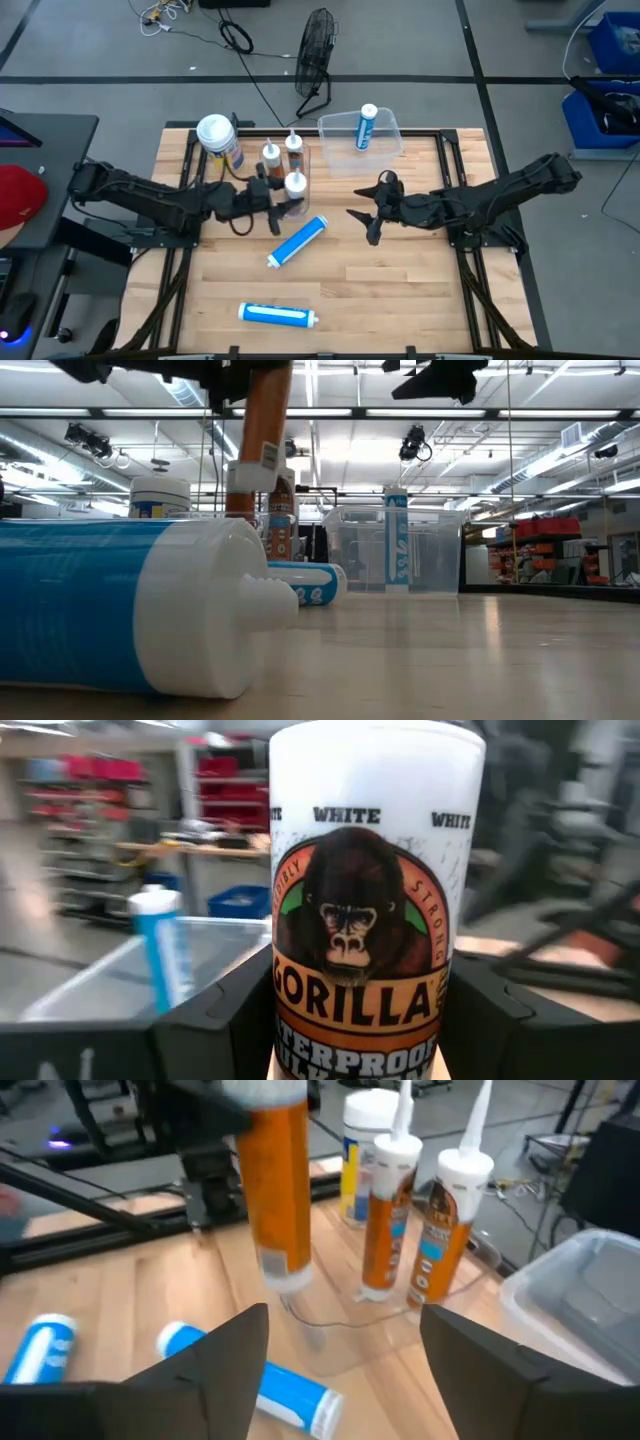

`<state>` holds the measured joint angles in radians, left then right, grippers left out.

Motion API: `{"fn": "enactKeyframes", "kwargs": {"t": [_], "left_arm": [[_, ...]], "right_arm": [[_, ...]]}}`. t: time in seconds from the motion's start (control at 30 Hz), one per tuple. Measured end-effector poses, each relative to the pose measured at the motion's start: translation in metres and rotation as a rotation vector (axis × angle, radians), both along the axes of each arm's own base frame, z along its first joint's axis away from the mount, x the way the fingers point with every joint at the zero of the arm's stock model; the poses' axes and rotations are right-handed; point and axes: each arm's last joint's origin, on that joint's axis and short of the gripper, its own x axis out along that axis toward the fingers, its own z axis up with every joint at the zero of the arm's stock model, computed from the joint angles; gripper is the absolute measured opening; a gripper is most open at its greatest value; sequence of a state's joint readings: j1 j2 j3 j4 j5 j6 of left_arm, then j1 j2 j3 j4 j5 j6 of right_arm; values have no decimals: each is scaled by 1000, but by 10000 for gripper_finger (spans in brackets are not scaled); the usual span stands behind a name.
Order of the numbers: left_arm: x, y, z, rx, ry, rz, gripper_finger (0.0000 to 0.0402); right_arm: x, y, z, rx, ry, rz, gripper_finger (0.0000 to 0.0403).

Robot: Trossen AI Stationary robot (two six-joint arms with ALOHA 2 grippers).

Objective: Pick & place silicon tubes, Sealant and Lysol wipes
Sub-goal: Put the orange sealant into the transparent bin

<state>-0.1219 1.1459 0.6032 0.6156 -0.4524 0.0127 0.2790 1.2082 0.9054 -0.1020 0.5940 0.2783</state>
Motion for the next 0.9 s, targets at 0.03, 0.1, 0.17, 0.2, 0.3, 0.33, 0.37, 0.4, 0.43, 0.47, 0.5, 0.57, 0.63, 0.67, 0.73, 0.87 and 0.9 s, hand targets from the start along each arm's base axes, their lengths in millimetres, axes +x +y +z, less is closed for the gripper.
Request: {"fn": "enactKeyframes", "kwargs": {"t": [0.03, 0.1, 0.17, 0.2, 0.3, 0.33, 0.37, 0.4, 0.43, 0.47, 0.5, 0.57, 0.63, 0.67, 0.73, 0.87, 0.9], "left_arm": [[-3, 1, -2, 1, -9, 32, 217], [-7, 3, -10, 12, -14, 81, 217], [-11, 4, -19, 12, -34, 119, 217], [-13, 5, -23, 7, -58, 135, 217], [-21, 7, -37, -10, -118, 184, 217], [-24, 8, -43, -3, -121, 195, 217], [-26, 8, -48, 2, -126, 209, 217], [-28, 9, -52, 8, -135, 217, 217], [-29, 9, -54, 12, -150, 219, 217], [-32, 10, -56, 12, -164, 227, 217], [-33, 10, -59, 12, -167, 235, 217], [-32, 11, -64, 19, -147, 238, 217], [-31, 13, -68, 34, -117, 248, 217], [-30, 14, -69, 37, -118, 254, 217], [-28, 15, -71, 43, -110, 264, 217], [-23, 19, -80, 51, -75, 278, 217], [-22, 19, -82, 51, -75, 285, 217]], "right_arm": [[2, 0, -3, -3, 7, -7, 263], [9, 2, -6, -7, -7, -25, 257], [15, 3, -11, -8, -9, -26, 253], [19, 5, -13, -6, -20, -26, 251], [29, 7, -21, -23, -22, -33, 246], [33, 8, -24, -24, -28, -38, 246], [36, 8, -27, -31, -25, -41, 245], [38, 8, -30, -34, -19, -46, 244], [40, 8, -32, -34, -20, -49, 244], [43, 7, -34, -32, -25, -53, 244], [45, 6, -35, -33, -25, -57, 244], [48, 5, -38, -30, -35, -64, 244], [51, 4, -39, -21, -50, -73, 244], [52, 3, -39, -13, -54, -80, 244], [55, 0, -41, 9, -69, -100, 244], [57, -6, -48, 23, -59, -186, 244], [57, -7, -50, 23, -47, -202, 244]]}}
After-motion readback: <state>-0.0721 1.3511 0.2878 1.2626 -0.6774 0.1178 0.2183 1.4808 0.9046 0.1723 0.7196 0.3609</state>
